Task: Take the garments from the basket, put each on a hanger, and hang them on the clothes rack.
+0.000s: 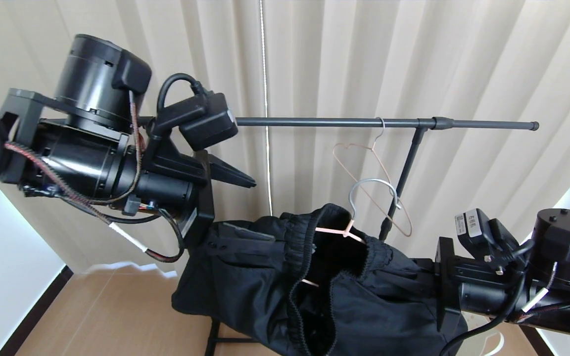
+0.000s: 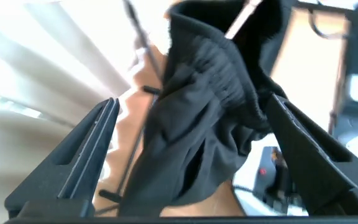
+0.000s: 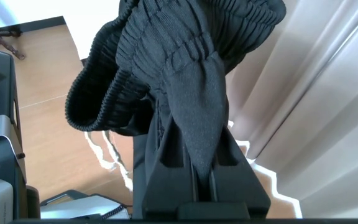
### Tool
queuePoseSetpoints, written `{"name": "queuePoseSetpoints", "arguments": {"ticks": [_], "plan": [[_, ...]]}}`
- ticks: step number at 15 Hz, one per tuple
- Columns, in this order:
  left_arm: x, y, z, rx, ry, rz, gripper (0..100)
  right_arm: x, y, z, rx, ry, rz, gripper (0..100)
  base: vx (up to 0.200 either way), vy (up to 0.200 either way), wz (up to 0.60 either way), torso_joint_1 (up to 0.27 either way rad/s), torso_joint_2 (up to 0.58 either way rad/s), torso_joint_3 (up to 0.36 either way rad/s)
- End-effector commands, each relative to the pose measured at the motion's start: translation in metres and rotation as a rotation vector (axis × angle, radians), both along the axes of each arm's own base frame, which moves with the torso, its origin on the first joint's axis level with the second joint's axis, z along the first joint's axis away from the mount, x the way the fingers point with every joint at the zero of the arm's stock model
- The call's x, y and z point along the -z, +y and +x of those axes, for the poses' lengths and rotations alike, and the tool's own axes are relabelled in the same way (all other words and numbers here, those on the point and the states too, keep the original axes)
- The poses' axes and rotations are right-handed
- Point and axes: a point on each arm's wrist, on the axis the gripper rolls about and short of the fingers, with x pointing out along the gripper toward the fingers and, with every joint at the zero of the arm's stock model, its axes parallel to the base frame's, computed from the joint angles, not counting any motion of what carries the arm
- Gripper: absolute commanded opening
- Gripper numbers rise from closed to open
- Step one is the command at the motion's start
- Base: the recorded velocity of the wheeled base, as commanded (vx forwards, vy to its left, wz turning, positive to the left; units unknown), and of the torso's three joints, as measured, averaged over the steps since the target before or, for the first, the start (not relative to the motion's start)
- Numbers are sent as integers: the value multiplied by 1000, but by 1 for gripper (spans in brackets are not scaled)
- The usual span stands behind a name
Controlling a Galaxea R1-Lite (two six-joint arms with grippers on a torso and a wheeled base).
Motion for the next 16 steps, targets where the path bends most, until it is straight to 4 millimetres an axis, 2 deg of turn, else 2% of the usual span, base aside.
{"name": "queuePoseSetpoints", "arguments": {"ticks": [1, 2, 4, 6, 16], "plan": [[21, -16, 28, 74, 19, 52, 100, 0, 0, 0, -1, -3, 0, 0, 0, 0, 0, 0, 0, 0], [23, -16, 29, 93, 15, 55, 100, 0, 0, 0, -1, -3, 0, 0, 0, 0, 0, 0, 0, 0], [42, -24, 39, 218, -8, 59, 100, -1, 0, -1, -1, -6, 2, 0, 0, 0, 0, 0, 0, 0], [50, -30, 47, 225, 6, 65, 100, -2, 0, -2, -10, -12, 7, 0, 0, 0, 0, 0, 0, 0], [59, -43, 50, 280, 42, 43, 100, -4, 1, -4, -28, -37, 23, 0, 0, 0, 0, 0, 0, 0]]}}
